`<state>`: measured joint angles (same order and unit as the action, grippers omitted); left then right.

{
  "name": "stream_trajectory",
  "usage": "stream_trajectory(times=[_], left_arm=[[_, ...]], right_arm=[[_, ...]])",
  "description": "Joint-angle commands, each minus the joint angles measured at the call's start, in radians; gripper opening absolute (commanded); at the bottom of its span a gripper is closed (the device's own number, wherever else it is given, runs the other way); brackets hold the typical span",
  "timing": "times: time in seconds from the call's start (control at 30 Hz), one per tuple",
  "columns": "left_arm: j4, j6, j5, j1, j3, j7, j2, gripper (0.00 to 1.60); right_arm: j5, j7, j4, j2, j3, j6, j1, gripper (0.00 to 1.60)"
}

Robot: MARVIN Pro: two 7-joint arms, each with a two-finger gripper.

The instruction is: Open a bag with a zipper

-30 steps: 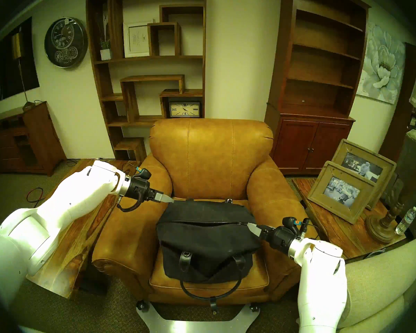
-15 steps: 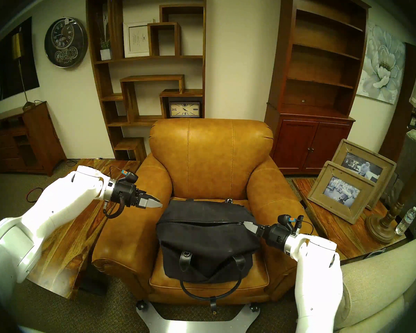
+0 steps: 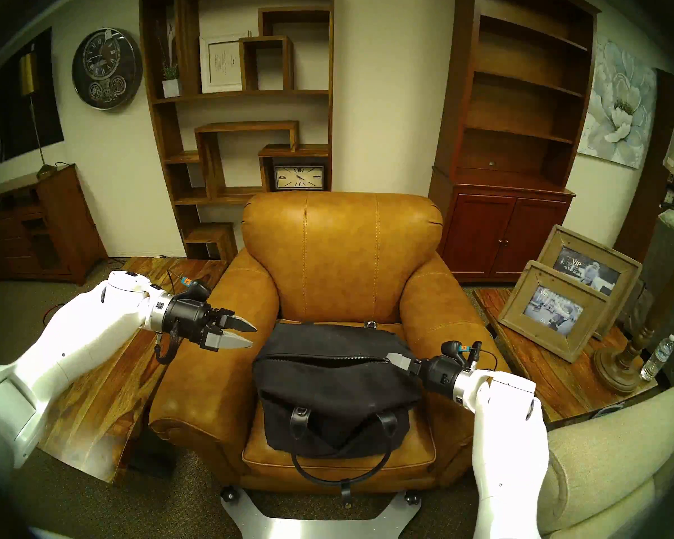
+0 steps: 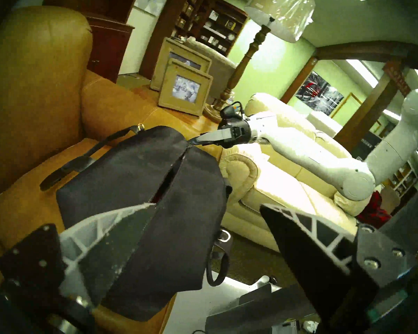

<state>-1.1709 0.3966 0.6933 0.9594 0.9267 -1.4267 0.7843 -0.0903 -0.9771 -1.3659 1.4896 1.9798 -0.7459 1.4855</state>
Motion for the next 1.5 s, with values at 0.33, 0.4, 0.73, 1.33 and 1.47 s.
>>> stream_trajectory(times=[0.33,0.4,0.73,1.33,1.47], left_arm=[[-0.275,-0.132,0.134,0.208,0.128,-0.040,-0.167,1.60],[-0.304,-0.147,0.152,0.237,0.146,-0.032,-0.183,1.60],[-0.436,-0.218,0.243,0.374,0.222,0.054,-0.261,1.60],[-0.601,-0.372,0.401,0.605,0.322,0.290,-0.381,1.60],[-0.621,-0.399,0.422,0.635,0.331,0.325,-0.401,1.60]], right_arm=[[-0.011,-0.063,0.030,-0.037,-0.039,-0.084,-0.062,1.60],[-0.009,-0.070,0.031,-0.045,-0.045,-0.097,-0.063,1.60],[-0.016,-0.038,0.030,-0.083,-0.082,-0.168,-0.051,1.60],[-0.132,0.018,-0.032,-0.133,-0.146,-0.214,-0.016,1.60],[-0.154,0.023,-0.028,-0.141,-0.159,-0.214,-0.013,1.60]])
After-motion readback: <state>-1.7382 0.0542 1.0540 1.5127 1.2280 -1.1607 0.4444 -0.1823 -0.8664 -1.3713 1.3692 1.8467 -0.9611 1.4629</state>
